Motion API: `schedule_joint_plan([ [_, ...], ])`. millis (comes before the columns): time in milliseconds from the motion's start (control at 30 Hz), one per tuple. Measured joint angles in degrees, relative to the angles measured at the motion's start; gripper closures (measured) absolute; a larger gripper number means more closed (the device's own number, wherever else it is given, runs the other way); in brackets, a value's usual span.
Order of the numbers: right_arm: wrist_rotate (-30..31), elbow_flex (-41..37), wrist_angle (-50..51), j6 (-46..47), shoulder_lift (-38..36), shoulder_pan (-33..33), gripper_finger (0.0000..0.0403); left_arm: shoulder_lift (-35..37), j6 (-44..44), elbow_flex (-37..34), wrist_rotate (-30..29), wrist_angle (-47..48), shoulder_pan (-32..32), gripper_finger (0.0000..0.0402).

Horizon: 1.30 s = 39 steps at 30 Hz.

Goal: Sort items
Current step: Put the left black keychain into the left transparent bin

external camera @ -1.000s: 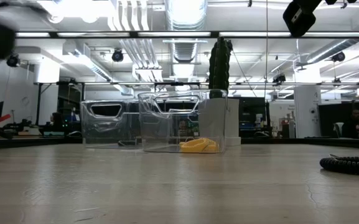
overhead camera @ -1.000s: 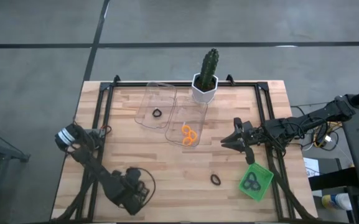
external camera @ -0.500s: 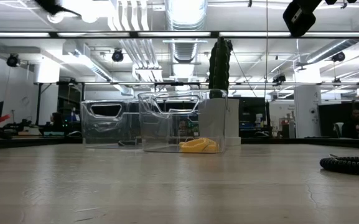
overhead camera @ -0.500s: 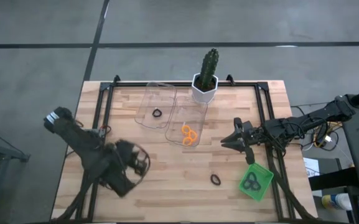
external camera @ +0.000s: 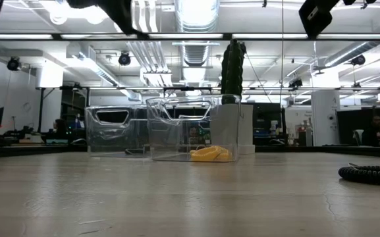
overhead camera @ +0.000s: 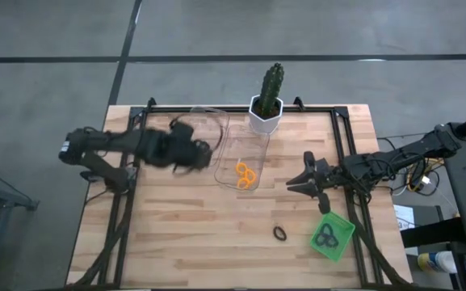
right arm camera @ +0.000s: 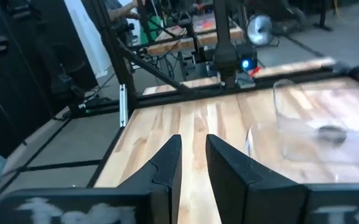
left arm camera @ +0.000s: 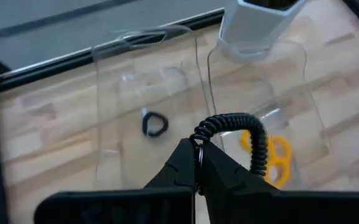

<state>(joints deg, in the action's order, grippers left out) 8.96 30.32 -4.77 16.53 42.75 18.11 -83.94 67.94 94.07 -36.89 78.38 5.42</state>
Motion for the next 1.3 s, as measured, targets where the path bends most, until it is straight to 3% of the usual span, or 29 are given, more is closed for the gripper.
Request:
schedule_joint_plan([
  [233, -0.1, -0.3, 2.9, -6.3, -5.6, -0.4, 0.0335, 0.0, -14.3, -3.1, 9.2, -12.5, -13.9, 0.0396],
  [467, -0.5, -4.3, 6.6, -6.2, -16.7, -0.8, 0.0335, 0.0, -15.1, -9.3, 14.5, -16.5, -19.0, 0.0396],
  [733, -1.8, -10.3, 7.0, -3.8, -21.1, -0.8, 0.0335, 0.0, -15.8, -19.4, 23.4, -31.4, -24.3, 0.0396],
  [1133, -1.5, -16.5, 5.9, 9.0, -21.3, -0.8, 0.0335, -4.3, -17.7, -22.7, 27.0, -36.2, -32.4, 0.0397],
  [1300, -1.5, -16.8, 5.9, 9.0, -21.3, -0.8, 0.0335, -7.9, -19.6, -22.4, 27.1, -36.0, -34.9, 0.0397],
])
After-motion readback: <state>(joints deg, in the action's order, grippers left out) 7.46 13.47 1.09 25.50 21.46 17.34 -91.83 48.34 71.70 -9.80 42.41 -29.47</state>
